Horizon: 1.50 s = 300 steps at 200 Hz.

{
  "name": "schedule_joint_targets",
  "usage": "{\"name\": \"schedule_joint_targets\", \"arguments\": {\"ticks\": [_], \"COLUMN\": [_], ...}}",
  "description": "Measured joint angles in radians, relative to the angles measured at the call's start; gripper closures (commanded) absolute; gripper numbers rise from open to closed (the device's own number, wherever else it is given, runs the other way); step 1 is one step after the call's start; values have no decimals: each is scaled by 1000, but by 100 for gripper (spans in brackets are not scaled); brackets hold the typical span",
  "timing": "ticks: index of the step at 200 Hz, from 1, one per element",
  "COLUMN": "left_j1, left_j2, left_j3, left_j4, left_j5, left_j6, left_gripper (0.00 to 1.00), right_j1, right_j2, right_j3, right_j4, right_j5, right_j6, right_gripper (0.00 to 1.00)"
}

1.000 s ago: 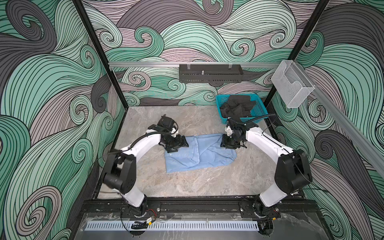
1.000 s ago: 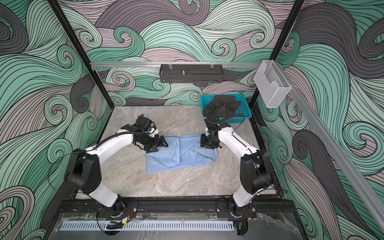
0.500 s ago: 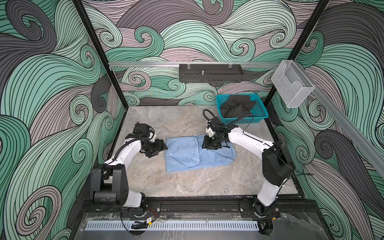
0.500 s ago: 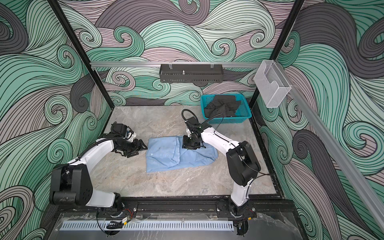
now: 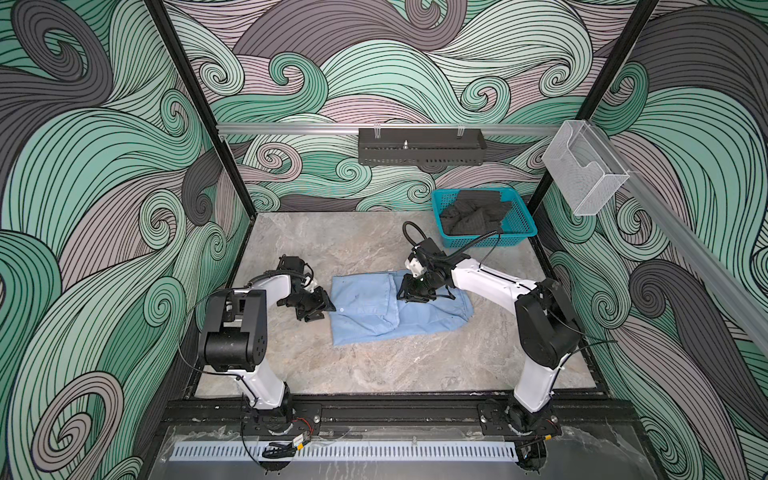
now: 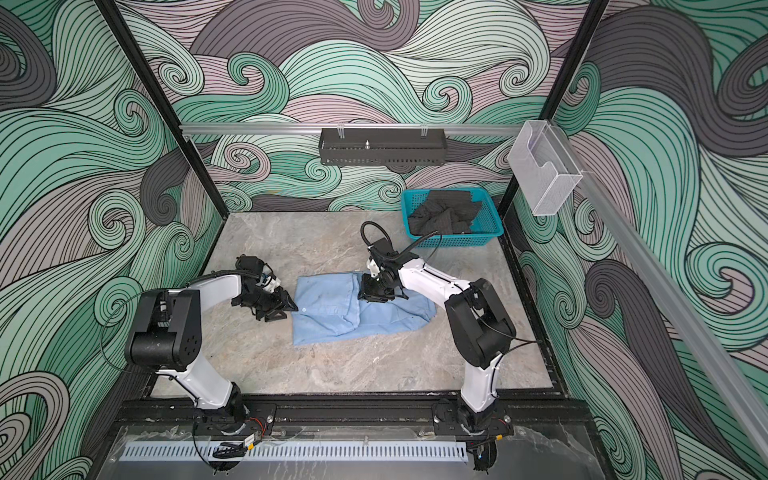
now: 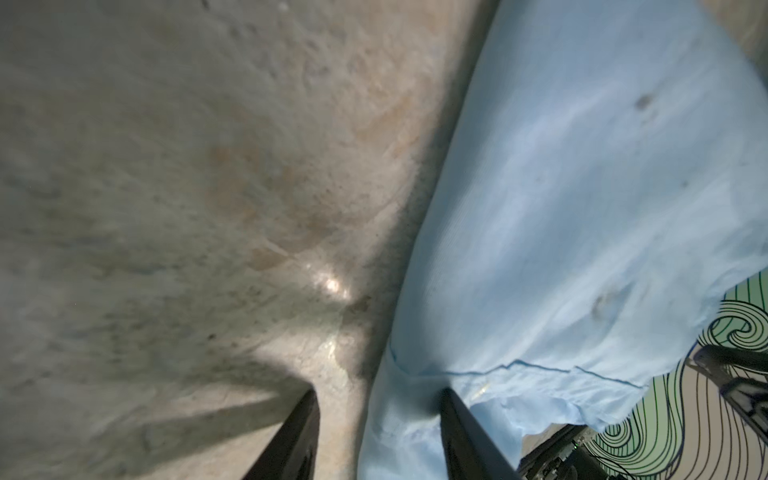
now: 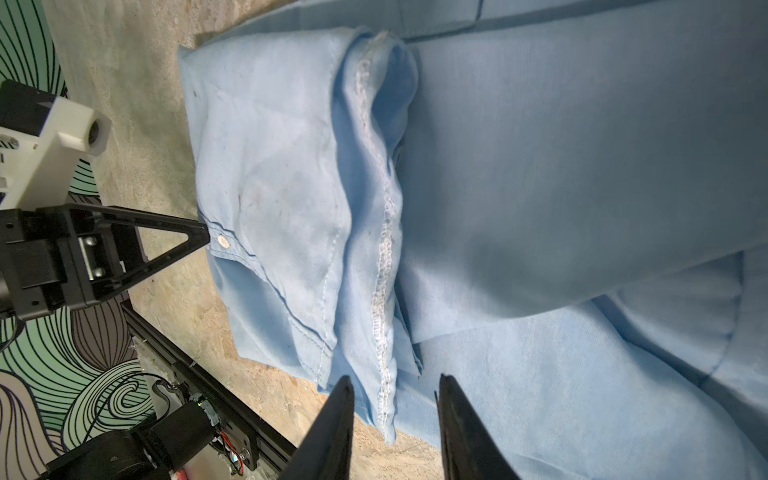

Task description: Fold and stack the long sleeve shirts

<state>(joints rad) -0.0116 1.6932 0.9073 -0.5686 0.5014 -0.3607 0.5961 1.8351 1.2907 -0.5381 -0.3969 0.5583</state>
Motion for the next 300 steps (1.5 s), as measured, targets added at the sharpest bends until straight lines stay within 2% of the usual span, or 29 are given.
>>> {"name": "schedule_joint_targets", "arguments": {"ticks": [63,107,141,146,155,187,207,242,300], "left_j1": [-76,-94,-97,-97,-97,-103,-108,-109,-109], "left_j2": [26,38,40,40,40,29,-10,-126,-219], "left_j3": [7,5,-14,-17,-24,-29,-29,-4,171], "left_j4": [70,108,140,144,151,152,109,-28,-282], "left_j5": [27,44,45,46,44,47,8,-100,-330], "left_j6": [-39,-71,-89,-92,-95,-102,-94,-50,13], "left_gripper": [50,57,78,88,100,100,100,100,100], "right_j1": [-5,-10,-10,-10,-10,-8,2,50,184], "right_j2": [117,148,149,149,149,149,149,155,241], "right_j3": [-6,3,4,4,4,4,5,14,137], "right_j4": [-2,-19,-21,-21,-21,-20,-19,-16,6], "right_j5": [5,3,3,3,3,3,2,3,24], "right_j6": [-1,-2,-4,-4,-4,-1,7,49,153], "right_gripper": [65,65,65,65,65,66,67,71,74]}}
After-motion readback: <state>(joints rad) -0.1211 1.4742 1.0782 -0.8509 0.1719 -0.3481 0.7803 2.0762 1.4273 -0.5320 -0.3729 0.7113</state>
